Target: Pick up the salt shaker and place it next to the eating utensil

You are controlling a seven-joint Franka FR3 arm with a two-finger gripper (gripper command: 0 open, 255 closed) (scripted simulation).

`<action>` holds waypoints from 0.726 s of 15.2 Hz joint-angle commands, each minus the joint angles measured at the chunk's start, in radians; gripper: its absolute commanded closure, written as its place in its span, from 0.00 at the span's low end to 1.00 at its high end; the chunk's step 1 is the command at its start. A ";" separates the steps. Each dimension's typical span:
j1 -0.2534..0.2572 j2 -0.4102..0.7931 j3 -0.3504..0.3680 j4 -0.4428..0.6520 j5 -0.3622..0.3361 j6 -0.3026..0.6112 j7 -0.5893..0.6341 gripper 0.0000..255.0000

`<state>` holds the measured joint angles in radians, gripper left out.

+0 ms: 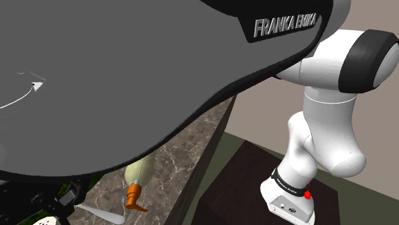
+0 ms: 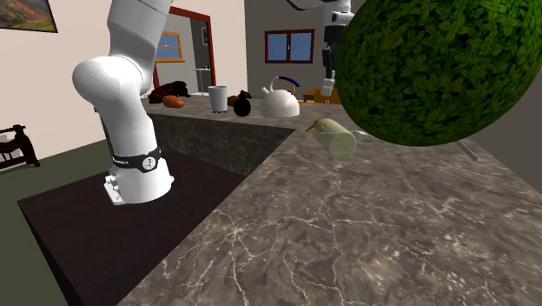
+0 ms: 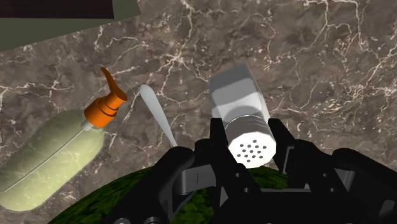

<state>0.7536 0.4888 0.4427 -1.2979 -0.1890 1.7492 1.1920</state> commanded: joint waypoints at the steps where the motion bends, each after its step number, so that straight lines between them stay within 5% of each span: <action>1: -0.004 -0.001 -0.001 -0.031 0.000 0.030 0.001 1.00; 11: -0.014 0.014 -0.006 -0.145 -0.011 0.156 0.010 1.00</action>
<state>0.7461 0.4366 0.4538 -1.4340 -0.1986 1.9328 1.1988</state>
